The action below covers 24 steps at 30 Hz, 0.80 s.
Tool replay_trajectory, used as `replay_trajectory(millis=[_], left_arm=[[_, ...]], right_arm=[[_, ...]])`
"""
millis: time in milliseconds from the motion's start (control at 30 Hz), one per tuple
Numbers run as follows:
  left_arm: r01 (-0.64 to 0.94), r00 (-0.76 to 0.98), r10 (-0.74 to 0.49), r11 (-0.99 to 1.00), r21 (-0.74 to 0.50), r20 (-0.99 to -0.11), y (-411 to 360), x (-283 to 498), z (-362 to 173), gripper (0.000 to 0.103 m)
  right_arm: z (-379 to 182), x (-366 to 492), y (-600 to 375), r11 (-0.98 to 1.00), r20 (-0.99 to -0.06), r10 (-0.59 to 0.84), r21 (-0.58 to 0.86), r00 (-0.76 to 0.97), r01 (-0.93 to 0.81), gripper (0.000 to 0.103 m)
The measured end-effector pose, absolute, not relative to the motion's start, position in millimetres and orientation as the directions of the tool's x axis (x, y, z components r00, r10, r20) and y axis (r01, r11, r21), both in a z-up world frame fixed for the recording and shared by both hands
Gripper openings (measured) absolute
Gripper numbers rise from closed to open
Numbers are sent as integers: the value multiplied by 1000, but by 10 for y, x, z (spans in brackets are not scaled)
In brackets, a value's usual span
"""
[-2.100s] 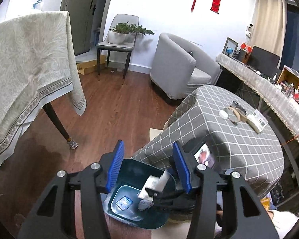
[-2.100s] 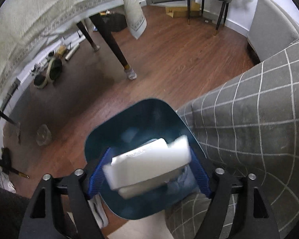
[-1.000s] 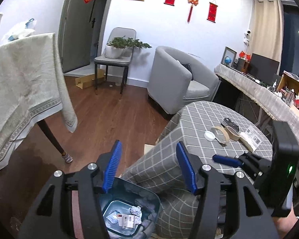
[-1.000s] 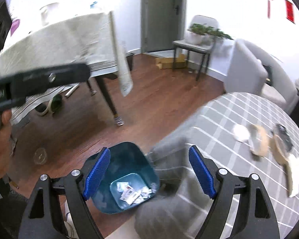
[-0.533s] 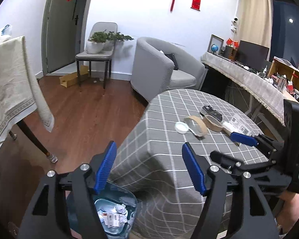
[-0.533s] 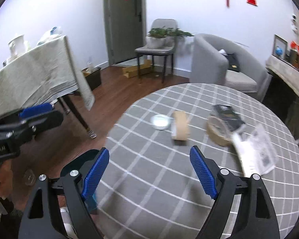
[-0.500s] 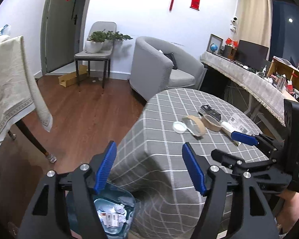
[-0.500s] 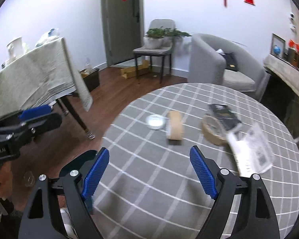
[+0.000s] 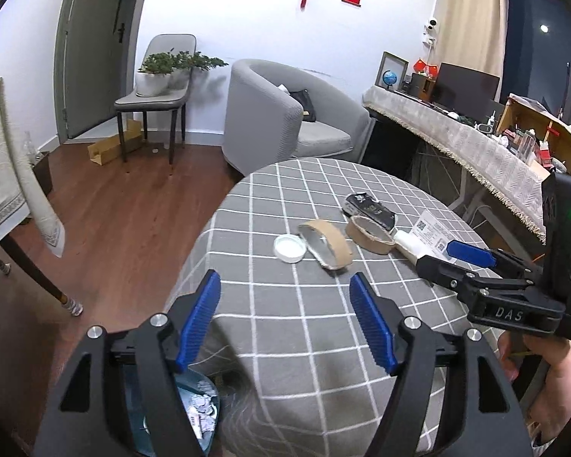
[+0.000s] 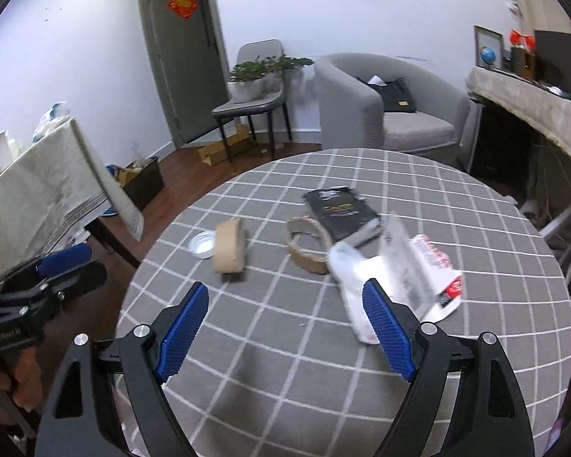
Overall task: Collect trash
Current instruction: 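Move both open tools from the bin back over the table, then grasp the clear plastic cap and card packaging with the right tool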
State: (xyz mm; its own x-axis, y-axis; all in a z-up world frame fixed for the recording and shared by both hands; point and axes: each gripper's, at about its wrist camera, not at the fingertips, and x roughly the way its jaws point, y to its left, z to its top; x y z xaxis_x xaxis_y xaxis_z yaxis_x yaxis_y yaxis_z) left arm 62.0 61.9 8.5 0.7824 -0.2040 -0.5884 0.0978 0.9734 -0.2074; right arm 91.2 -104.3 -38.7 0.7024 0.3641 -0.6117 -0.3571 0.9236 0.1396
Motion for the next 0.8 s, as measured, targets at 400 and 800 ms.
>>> replay_trajectory(millis=[400, 800], left_arm=[[118, 766, -223, 971, -208, -603, 431, 854, 5, 73], [153, 732, -267, 961, -231, -627, 266, 1032, -71, 72]], right_arm=[[-636, 1288, -1435, 902, -653, 422, 370, 629, -222, 56], [-742, 1496, -1502, 876, -649, 426, 469, 630, -109, 42]])
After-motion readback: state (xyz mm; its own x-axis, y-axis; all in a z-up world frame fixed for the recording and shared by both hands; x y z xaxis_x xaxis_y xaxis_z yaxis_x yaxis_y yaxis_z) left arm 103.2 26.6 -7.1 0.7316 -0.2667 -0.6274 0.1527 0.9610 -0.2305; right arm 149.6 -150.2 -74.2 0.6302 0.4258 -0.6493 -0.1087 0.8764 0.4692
